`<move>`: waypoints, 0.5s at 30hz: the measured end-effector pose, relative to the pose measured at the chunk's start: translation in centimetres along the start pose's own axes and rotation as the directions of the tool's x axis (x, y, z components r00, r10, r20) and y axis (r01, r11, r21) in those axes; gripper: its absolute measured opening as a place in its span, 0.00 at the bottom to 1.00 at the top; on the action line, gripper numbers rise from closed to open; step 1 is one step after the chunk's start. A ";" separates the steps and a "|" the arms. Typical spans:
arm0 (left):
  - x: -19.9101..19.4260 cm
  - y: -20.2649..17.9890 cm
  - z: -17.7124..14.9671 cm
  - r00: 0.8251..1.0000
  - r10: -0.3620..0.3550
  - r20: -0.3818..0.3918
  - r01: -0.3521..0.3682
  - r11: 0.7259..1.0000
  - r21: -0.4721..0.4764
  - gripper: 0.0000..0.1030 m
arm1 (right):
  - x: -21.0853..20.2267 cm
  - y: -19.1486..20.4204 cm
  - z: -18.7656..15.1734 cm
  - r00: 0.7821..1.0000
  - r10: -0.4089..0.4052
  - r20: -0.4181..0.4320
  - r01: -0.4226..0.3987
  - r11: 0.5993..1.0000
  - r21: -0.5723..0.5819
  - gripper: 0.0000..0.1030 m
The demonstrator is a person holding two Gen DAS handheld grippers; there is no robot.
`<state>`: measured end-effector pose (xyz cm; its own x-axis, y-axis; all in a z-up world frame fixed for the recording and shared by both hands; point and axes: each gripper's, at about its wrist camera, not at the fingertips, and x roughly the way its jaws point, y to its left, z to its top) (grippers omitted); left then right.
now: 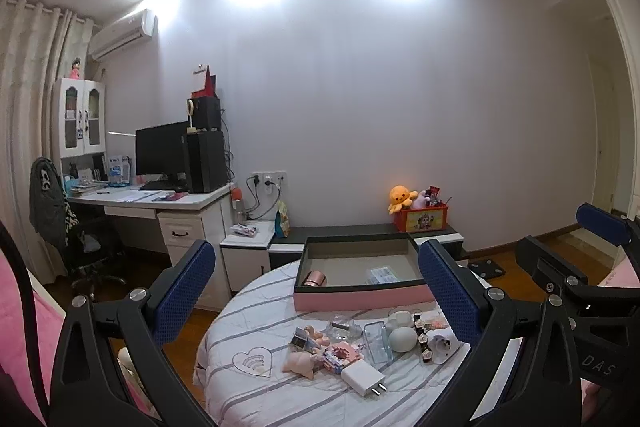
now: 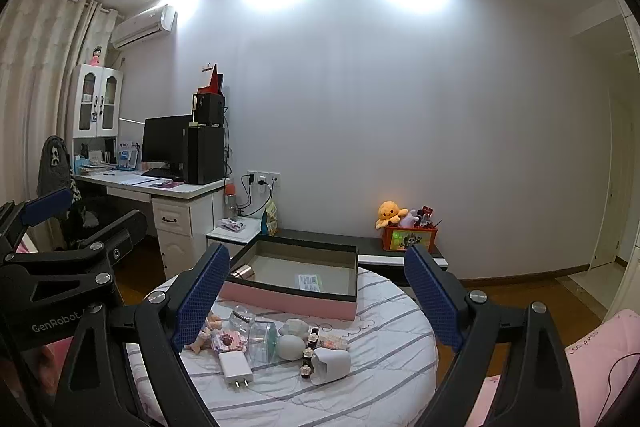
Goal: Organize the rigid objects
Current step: 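Lift both tools back out of the pink box, then grasp the white charger with the left tool while the right tool grasps the white hair dryer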
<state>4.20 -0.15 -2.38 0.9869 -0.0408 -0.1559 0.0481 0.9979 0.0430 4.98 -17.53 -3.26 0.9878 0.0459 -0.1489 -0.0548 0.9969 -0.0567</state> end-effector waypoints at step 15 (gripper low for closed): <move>9.8 -2.0 -10.1 0.933 -0.048 -0.356 0.036 0.999 -0.041 1.00 | 8.0 -0.9 -8.4 0.965 0.058 -0.256 -0.050 0.998 0.038 0.88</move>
<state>12.20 -2.07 -13.96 0.8642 -0.0682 -0.4986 0.0767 0.9970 -0.0034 11.66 -18.60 -12.66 0.9127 0.0854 -0.3995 -0.0980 0.9951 -0.0113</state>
